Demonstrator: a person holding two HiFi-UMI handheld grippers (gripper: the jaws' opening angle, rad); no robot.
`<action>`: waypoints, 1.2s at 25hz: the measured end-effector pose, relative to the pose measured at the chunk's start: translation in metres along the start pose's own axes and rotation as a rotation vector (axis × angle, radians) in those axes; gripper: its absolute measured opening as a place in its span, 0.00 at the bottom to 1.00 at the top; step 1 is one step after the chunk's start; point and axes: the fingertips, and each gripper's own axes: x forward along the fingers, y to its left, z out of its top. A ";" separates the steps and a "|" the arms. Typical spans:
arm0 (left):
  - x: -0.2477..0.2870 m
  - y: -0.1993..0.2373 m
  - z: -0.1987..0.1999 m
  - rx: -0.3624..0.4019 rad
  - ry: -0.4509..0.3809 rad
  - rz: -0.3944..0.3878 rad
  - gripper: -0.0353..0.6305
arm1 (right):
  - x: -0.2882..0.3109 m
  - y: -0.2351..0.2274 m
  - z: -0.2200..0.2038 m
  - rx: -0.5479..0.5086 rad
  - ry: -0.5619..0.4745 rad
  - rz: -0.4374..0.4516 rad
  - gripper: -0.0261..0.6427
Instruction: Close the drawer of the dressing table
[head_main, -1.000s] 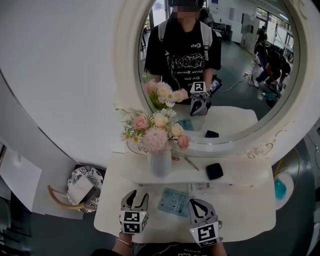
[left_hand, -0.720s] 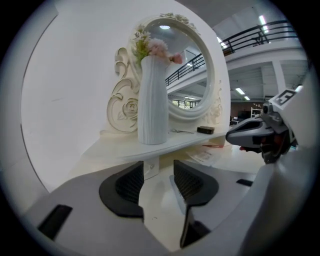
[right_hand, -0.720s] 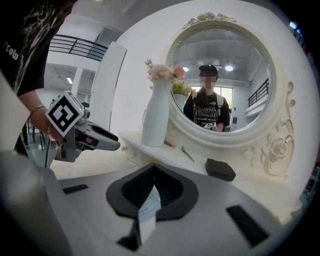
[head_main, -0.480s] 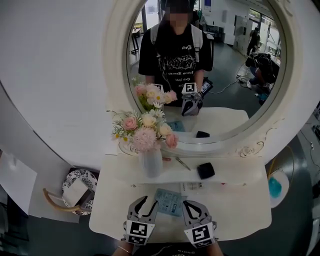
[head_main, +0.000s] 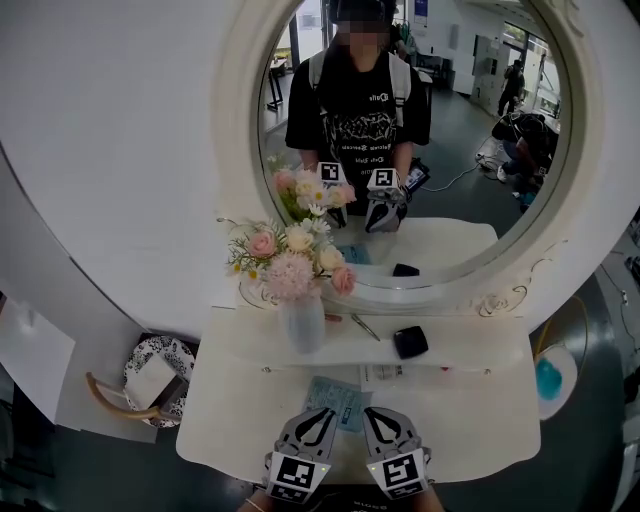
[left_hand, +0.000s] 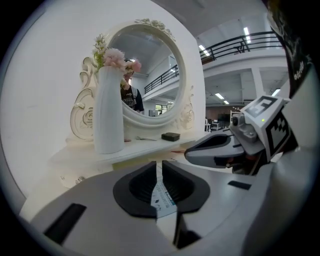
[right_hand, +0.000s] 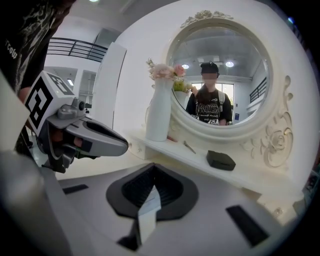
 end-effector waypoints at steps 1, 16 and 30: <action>0.000 -0.004 0.001 0.002 -0.001 -0.009 0.12 | -0.001 0.000 0.001 0.005 -0.007 0.001 0.06; -0.003 -0.022 -0.002 0.030 0.011 -0.048 0.08 | -0.010 0.002 0.001 0.054 -0.007 -0.016 0.05; -0.006 -0.026 -0.004 0.027 0.006 -0.030 0.08 | -0.018 0.001 -0.002 0.039 -0.004 -0.017 0.05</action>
